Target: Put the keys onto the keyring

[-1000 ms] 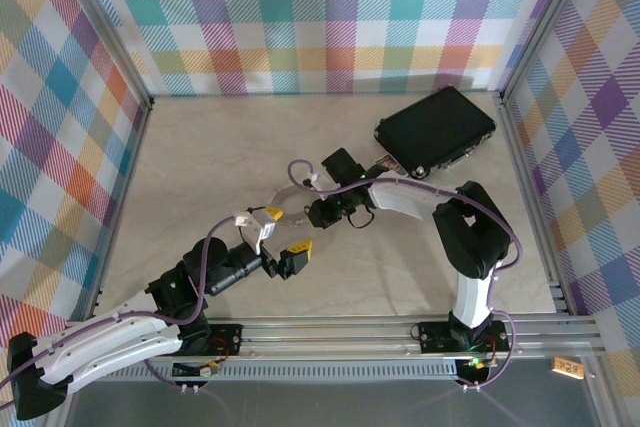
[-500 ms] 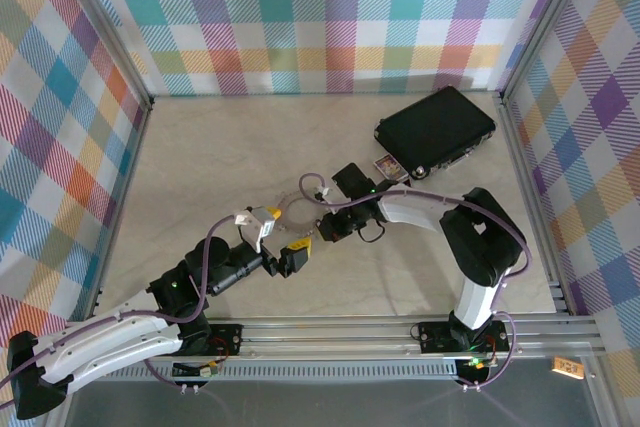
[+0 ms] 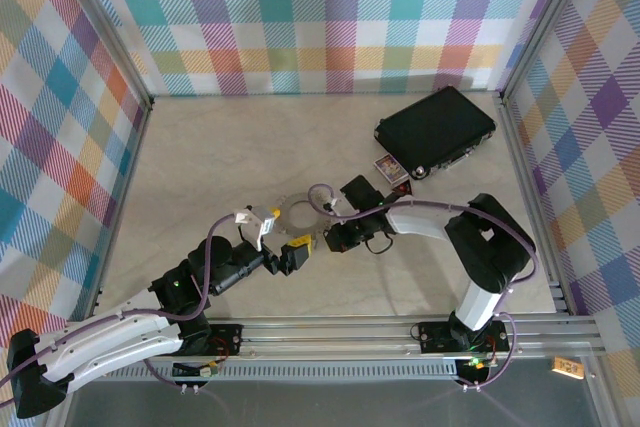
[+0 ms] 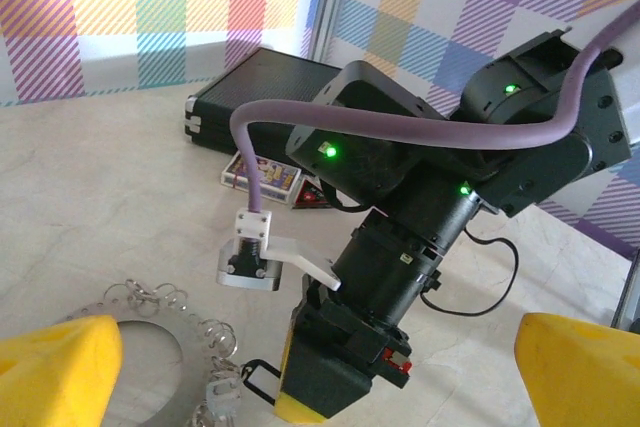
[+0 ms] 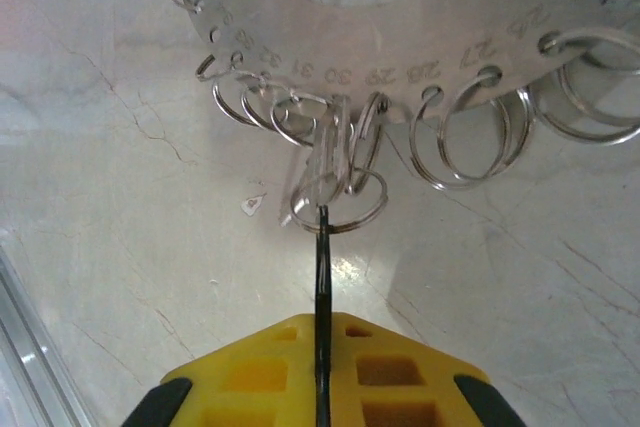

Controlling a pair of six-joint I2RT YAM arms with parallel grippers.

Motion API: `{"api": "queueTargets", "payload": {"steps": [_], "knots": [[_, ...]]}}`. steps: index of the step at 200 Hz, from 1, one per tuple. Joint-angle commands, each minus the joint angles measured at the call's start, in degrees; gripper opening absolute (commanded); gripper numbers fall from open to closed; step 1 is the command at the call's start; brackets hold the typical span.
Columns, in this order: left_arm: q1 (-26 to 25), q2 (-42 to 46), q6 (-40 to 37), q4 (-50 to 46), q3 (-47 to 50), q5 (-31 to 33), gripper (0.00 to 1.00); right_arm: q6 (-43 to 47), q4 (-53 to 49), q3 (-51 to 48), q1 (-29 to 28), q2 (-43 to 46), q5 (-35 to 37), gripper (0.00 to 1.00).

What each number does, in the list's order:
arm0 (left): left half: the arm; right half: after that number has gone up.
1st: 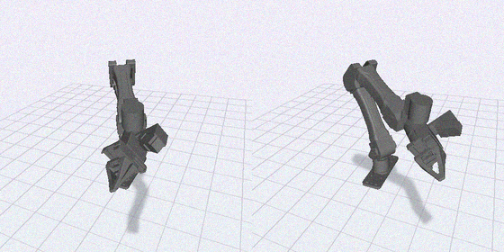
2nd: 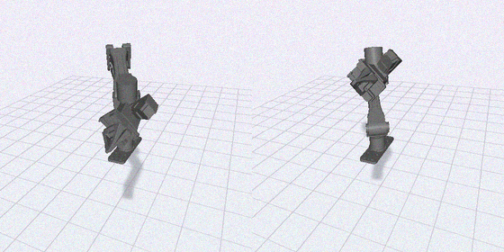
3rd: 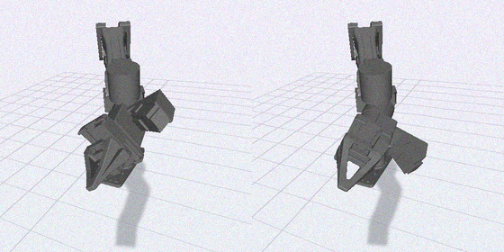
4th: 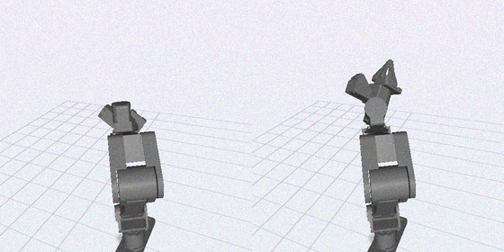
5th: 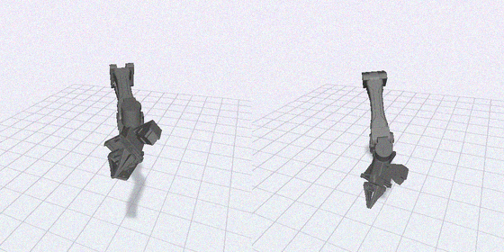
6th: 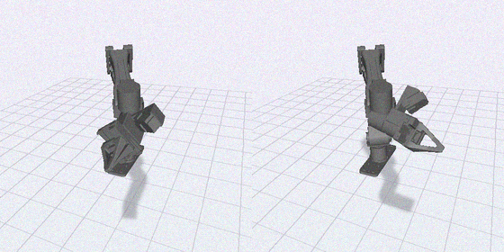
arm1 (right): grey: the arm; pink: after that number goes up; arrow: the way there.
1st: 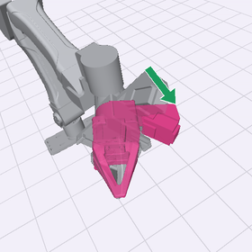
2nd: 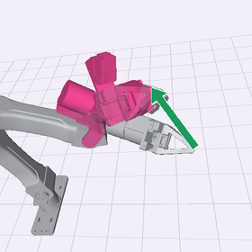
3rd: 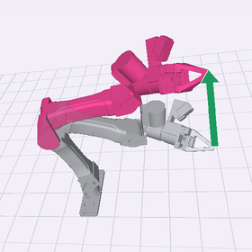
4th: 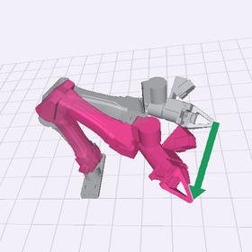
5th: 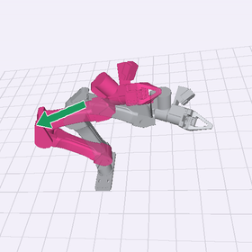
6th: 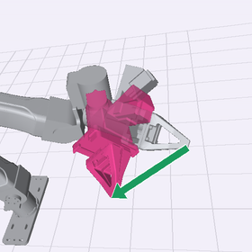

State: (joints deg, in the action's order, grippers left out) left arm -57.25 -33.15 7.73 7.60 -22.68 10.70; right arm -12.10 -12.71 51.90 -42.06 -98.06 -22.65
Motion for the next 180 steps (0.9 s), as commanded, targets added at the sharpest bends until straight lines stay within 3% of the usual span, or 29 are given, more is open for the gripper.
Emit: {"api": "queueTargets", "payload": {"steps": [1,92,180], "knots": [[-0.05,0.44,0.71,-0.80,-0.72,1.90,1.00,-1.08,2.79,-1.56,0.05,2.20,-1.36,0.14],[-0.05,2.73,2.04,-6.56,-2.42,9.61,1.00,-1.71,3.33,-6.40,0.05,10.82,1.38,0.36],[1.22,-2.08,3.87,-12.39,-5.00,25.68,1.00,3.10,-1.79,-14.08,3.35,37.38,21.77,0.70]]}}
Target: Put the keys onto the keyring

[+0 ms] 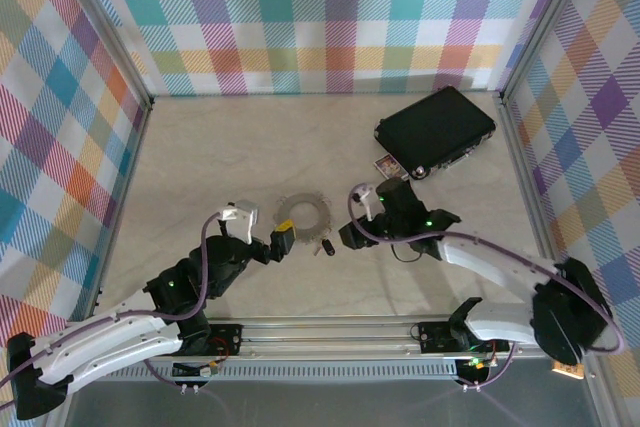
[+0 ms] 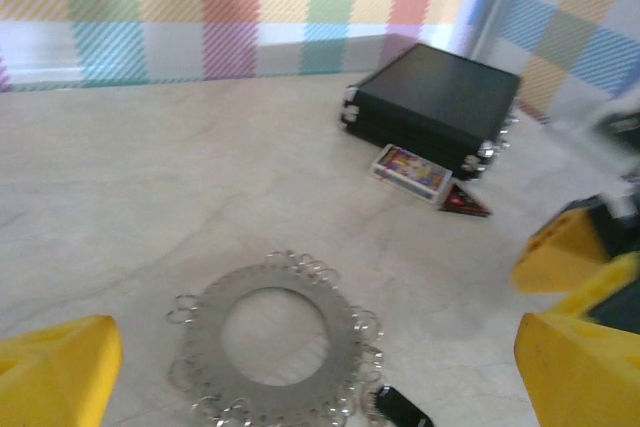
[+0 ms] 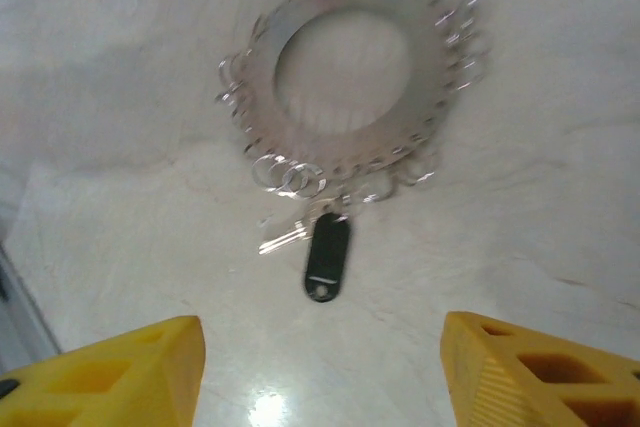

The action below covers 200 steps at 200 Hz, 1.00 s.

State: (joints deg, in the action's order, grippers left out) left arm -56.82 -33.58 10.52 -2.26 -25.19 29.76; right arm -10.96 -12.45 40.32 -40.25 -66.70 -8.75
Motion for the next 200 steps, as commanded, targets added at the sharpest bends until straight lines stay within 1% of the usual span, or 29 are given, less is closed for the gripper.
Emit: {"api": "queueTargets", "payload": {"steps": [1,11,25,61,65,69,108,131,162,187,200], "knots": [[0.81,-1.69,1.03,-2.51,-2.45,6.71,1.00,2.03,-2.05,-2.64,1.64,6.25,8.09,0.71],[1.08,-1.93,0.49,-1.88,-2.26,6.93,1.00,2.49,-2.27,-3.59,2.15,9.23,10.13,0.76],[1.69,-1.77,-0.63,-1.08,-1.90,6.94,1.00,3.04,-2.67,-4.76,3.16,12.73,12.36,0.81],[3.74,-0.53,-2.43,-0.80,-1.10,8.30,1.00,3.31,-3.89,-7.04,6.32,18.72,15.15,0.91],[4.02,-0.35,-2.59,-0.84,-1.02,8.39,1.00,3.24,-3.97,-7.25,6.68,19.08,15.36,0.94],[4.30,-0.21,-2.76,-0.84,-0.93,8.47,1.00,3.21,-4.12,-7.43,6.94,19.43,15.56,1.00],[6.44,1.56,-4.16,-0.95,0.27,9.15,1.00,2.69,-4.00,-9.18,9.09,23.24,18.72,0.99],[6.97,2.14,-6.13,-0.15,1.50,11.14,1.00,3.01,-3.35,-10.47,10.12,26.63,21.39,0.99],[8.24,1.60,-8.98,1.00,2.71,15.05,1.00,4.40,-0.48,-13.59,11.41,31.50,24.60,0.99],[9.74,0.51,-10.47,3.08,4.21,19.14,1.00,4.94,2.83,-16.40,12.18,33.44,28.97,0.99],[10.97,-0.20,-10.94,5.46,5.57,20.67,1.00,4.73,4.60,-18.02,12.29,33.93,32.45,0.99]]}}
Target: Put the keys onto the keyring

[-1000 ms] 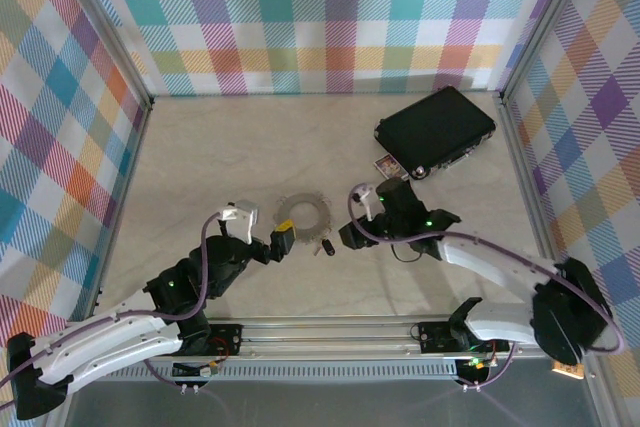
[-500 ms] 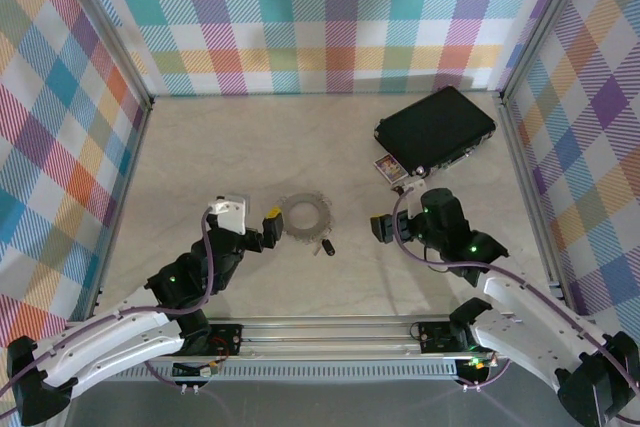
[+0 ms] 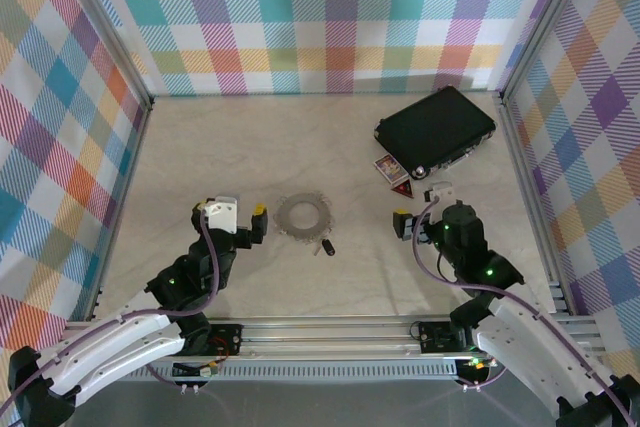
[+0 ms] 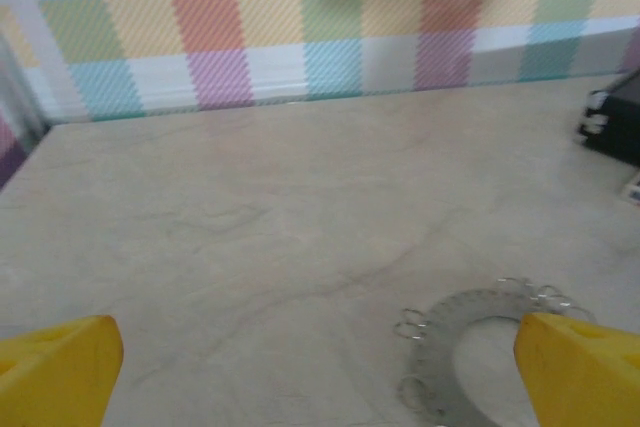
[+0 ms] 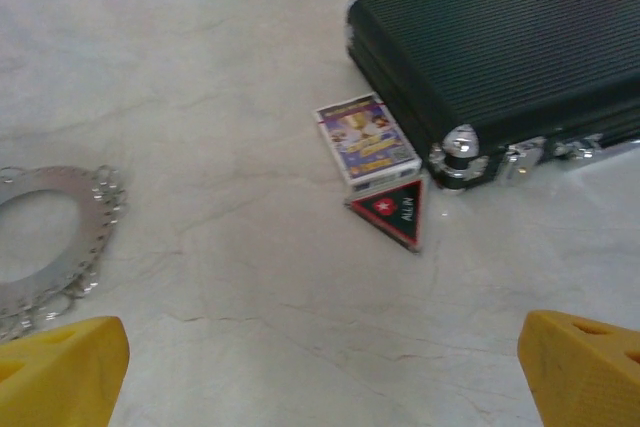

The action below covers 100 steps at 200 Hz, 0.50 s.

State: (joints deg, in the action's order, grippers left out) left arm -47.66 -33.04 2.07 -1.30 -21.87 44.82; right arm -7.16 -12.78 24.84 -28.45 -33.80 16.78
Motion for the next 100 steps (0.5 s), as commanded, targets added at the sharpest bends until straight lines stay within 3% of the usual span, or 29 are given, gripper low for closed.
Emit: {"api": "queueTargets", "payload": {"steps": [1,41,100], "knots": [[1.88,-0.82,-2.54,4.70,2.34,5.71,1.00,0.88,5.12,-2.71,0.49,1.03,7.20,0.99],[7.03,-5.17,-3.18,11.81,5.25,7.93,1.00,3.31,10.10,-6.16,1.90,0.09,11.76,0.99],[14.96,-13.07,-5.62,22.20,8.34,5.66,1.00,8.20,22.03,-13.02,6.02,-5.03,8.56,0.99]]}}
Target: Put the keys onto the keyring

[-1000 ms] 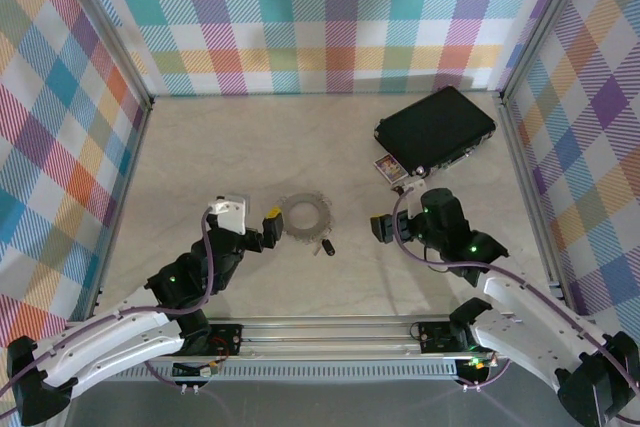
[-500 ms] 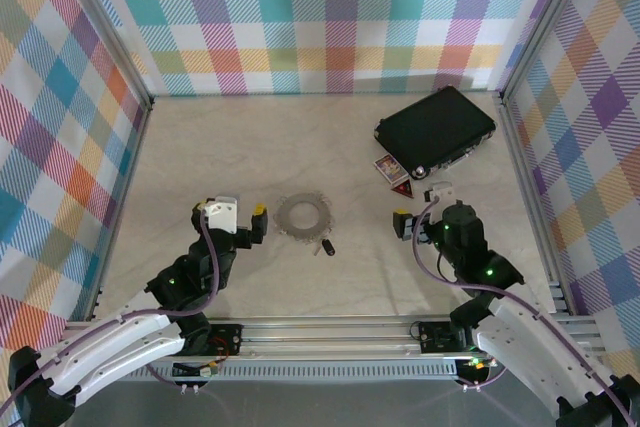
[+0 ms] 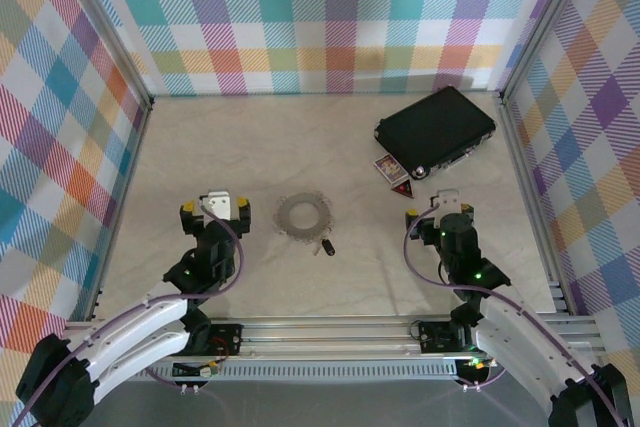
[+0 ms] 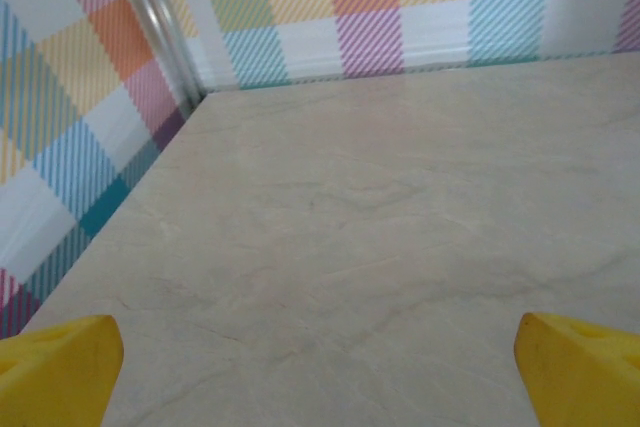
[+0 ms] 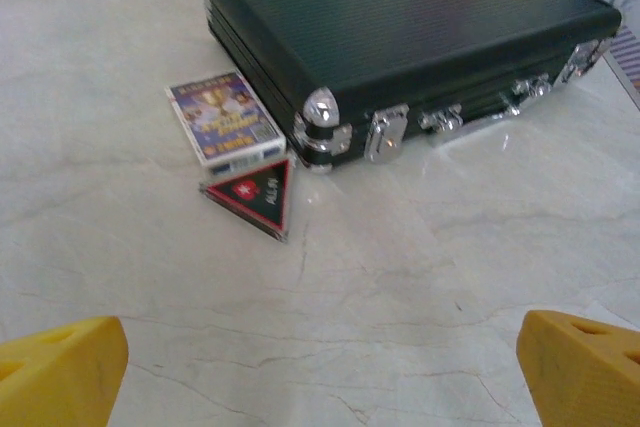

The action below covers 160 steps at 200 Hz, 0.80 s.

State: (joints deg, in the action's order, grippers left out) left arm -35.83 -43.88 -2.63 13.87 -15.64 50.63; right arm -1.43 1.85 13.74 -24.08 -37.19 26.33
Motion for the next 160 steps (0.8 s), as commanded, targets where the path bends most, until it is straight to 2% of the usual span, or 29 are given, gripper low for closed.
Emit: {"api": "queueTargets", "payload": {"steps": [1,52,88,160], "knots": [[3.32,-2.38,-0.90,7.17,2.15,-0.34,1.00,2.48,7.57,-1.98,1.74,-1.74,-1.09,0.99],[10.76,-11.38,1.06,16.97,4.67,-5.34,1.00,4.60,14.13,-3.17,3.34,-6.60,-2.16,0.99],[13.46,-16.69,0.12,22.36,3.94,-6.77,1.00,5.99,21.09,-4.10,4.61,-9.97,-2.26,0.99],[21.50,-27.46,1.62,32.86,1.59,-15.92,1.00,6.60,33.84,-2.93,8.55,-22.14,-6.01,0.99]]}}
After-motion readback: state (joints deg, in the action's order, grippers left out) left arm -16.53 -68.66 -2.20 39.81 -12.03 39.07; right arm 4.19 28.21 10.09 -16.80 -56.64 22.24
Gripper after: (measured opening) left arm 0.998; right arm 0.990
